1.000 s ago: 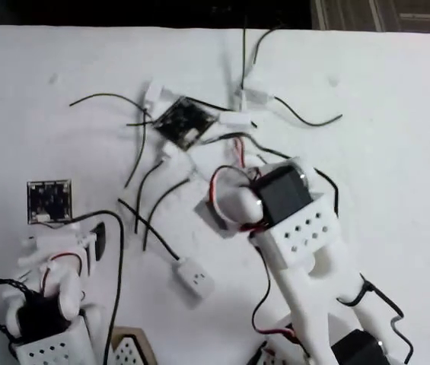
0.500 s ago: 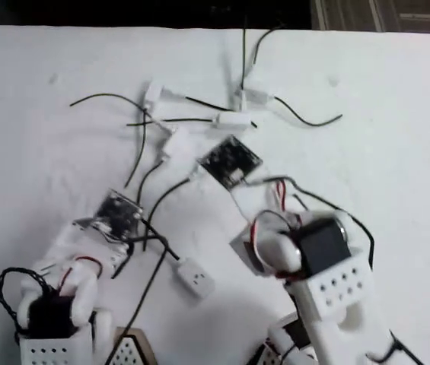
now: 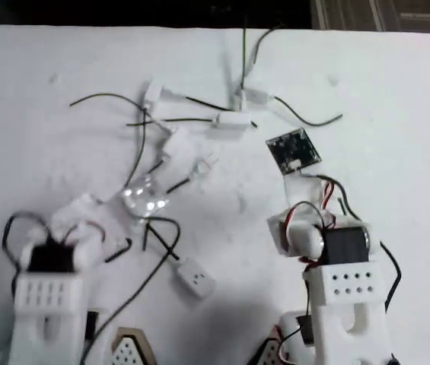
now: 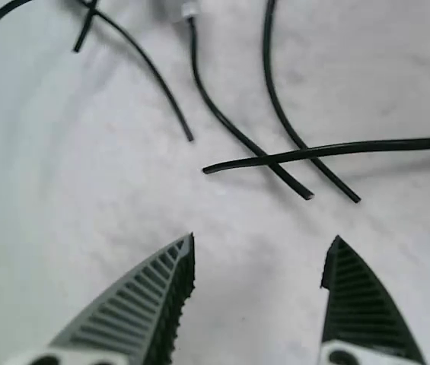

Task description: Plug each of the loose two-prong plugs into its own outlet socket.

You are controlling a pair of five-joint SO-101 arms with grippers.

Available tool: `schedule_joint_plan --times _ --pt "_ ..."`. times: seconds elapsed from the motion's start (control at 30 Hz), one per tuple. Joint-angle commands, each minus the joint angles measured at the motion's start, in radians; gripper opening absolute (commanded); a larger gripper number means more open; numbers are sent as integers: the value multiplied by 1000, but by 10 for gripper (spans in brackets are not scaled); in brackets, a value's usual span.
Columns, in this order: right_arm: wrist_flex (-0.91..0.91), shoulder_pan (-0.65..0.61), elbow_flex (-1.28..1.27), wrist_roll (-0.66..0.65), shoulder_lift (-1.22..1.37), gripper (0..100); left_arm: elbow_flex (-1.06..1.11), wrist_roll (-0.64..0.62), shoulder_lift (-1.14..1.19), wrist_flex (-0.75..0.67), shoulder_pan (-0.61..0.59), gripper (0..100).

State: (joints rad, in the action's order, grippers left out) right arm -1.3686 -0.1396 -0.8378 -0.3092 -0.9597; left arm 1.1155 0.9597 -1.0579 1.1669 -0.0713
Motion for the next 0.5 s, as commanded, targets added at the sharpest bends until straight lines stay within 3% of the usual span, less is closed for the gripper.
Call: schedule_joint_plan --times 0.0,0.23,0.4,0.47 --pt "30 15 -8 -2 -16 308 -120 147 291 -60 94 271" --pt "58 130 -8 -3 -19 308 -61 216 398 -256 200 266" --pt "71 163 -8 -3 -19 308 -23 216 438 -342 300 159" --pt "71 165 -8 -3 -22 308 -29 216 475 -351 318 160"
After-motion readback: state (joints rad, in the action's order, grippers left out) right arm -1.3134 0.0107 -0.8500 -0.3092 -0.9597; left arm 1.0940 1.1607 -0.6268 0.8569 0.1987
